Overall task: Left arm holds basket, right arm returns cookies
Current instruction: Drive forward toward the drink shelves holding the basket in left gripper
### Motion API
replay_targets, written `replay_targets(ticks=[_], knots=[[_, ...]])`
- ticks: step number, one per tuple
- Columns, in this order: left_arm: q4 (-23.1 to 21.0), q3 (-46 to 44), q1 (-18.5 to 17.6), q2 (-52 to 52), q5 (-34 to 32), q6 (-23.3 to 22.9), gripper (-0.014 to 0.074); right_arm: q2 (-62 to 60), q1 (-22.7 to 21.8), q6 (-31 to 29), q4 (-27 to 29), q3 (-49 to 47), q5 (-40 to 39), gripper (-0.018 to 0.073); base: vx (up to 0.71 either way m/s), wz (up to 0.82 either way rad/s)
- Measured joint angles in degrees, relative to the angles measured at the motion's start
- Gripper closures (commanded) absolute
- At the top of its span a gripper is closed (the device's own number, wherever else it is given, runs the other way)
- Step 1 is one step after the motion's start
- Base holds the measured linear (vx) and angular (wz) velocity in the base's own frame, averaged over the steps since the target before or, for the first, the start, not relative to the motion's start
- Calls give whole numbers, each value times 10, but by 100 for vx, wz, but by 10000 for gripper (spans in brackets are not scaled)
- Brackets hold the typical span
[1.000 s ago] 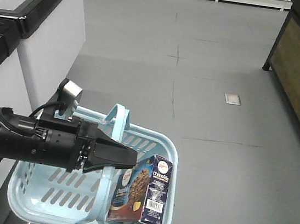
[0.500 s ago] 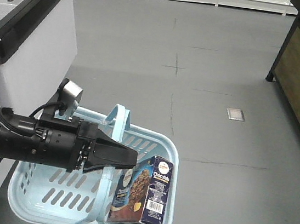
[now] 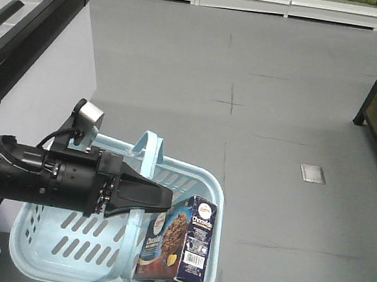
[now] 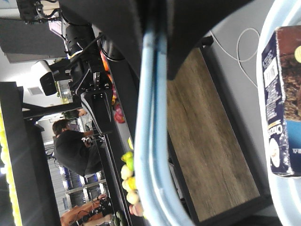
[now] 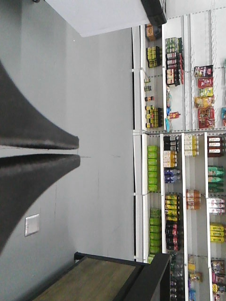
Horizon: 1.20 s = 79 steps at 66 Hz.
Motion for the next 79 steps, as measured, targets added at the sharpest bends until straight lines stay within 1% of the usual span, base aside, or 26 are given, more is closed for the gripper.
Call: replay_targets(ticks=[79], knots=[[0, 0, 0, 0, -1, 0, 599, 0, 0, 0, 0, 0, 0, 570, 48, -1]])
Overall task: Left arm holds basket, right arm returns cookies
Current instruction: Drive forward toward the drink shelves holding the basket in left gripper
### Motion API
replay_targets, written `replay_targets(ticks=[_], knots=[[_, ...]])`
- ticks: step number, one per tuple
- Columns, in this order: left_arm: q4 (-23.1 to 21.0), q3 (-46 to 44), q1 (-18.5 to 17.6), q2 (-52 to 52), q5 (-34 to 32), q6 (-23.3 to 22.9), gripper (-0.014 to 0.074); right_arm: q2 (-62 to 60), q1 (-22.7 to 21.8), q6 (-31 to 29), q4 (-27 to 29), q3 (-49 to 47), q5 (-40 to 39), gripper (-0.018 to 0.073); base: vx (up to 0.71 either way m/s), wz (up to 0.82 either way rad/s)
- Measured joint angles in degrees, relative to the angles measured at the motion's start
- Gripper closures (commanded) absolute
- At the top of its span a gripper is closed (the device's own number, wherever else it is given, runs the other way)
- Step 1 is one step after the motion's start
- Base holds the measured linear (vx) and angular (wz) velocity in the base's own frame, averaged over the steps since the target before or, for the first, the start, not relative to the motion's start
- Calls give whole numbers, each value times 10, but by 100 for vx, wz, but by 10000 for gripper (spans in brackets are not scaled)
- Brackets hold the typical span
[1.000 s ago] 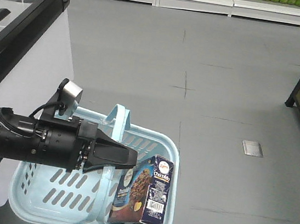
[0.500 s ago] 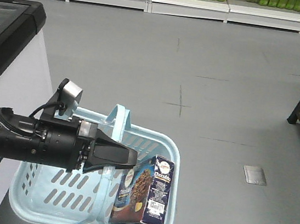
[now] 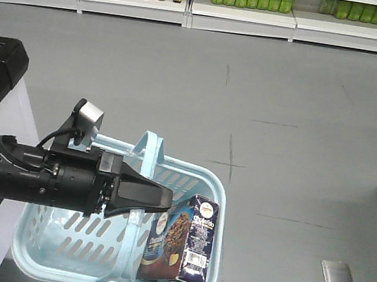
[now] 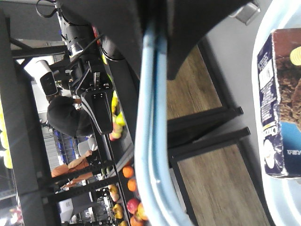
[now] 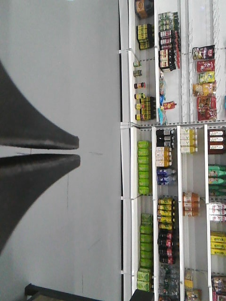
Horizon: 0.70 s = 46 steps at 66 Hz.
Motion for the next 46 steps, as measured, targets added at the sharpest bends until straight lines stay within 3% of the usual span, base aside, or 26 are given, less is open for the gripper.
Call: replay_targets(ticks=[46], knots=[[0, 0, 0, 0, 0, 0, 599, 0, 0, 0, 0, 0, 0, 570, 51, 0]])
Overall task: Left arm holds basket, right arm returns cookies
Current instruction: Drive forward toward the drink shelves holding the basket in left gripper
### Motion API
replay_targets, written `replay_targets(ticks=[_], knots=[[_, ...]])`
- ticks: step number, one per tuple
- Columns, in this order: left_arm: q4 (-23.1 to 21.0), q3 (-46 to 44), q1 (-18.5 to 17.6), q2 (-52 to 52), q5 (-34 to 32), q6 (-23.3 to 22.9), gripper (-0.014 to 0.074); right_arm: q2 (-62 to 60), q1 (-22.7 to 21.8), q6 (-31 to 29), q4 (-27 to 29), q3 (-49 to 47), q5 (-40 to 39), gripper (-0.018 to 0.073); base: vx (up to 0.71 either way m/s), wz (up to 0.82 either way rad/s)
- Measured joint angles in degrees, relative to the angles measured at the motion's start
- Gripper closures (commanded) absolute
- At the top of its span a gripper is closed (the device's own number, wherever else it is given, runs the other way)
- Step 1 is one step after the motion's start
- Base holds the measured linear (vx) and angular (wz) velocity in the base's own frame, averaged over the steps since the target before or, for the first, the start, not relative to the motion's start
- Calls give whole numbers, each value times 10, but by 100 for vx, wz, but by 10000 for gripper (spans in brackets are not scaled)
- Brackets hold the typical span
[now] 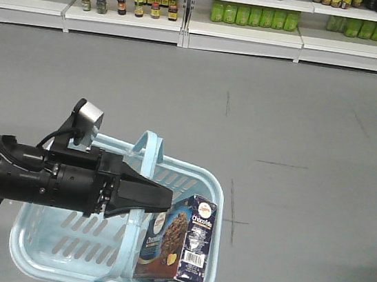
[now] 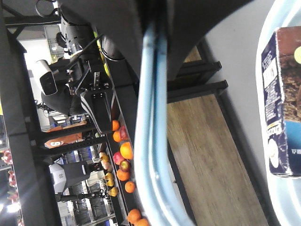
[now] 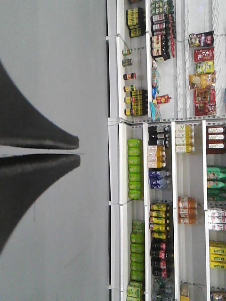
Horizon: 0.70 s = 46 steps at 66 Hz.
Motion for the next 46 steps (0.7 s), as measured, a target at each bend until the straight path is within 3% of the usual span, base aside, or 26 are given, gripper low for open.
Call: replay_targets(ticks=[46], knots=[[0, 0, 0, 0, 0, 0, 599, 0, 0, 0, 0, 0, 0, 570, 52, 0]])
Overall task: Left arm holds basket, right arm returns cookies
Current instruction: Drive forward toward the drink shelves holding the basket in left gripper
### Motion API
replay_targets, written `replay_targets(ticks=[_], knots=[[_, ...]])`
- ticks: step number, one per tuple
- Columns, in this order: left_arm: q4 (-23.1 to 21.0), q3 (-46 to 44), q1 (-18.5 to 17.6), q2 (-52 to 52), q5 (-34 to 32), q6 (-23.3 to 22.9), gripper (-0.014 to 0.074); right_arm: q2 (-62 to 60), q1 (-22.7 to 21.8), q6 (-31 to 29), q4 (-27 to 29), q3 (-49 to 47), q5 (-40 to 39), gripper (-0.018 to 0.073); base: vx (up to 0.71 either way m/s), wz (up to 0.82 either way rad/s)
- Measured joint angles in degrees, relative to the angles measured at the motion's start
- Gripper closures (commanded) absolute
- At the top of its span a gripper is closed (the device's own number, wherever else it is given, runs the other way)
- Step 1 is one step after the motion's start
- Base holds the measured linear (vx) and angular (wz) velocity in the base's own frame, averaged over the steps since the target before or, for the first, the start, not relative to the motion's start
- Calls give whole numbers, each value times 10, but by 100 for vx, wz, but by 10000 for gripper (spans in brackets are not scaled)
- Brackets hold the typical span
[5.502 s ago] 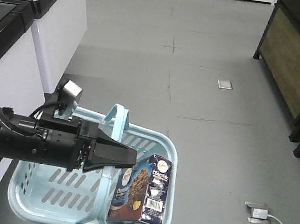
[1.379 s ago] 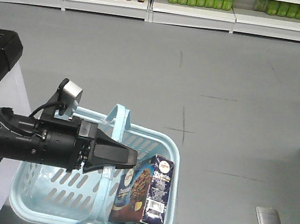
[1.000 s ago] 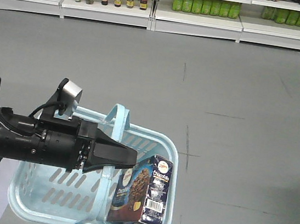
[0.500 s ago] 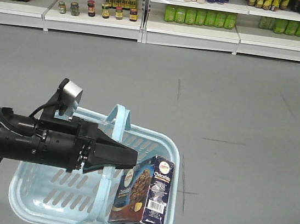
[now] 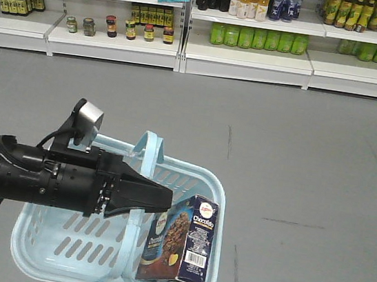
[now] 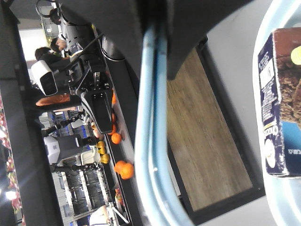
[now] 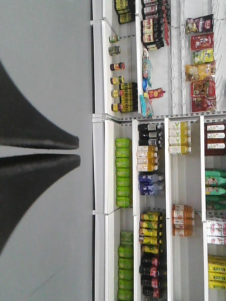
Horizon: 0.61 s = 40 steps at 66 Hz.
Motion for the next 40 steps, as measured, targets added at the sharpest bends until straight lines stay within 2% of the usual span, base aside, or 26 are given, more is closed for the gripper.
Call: replay_targets(ticks=[40], knots=[[0, 0, 0, 0, 0, 0, 599, 0, 0, 0, 0, 0, 0, 570, 48, -1]])
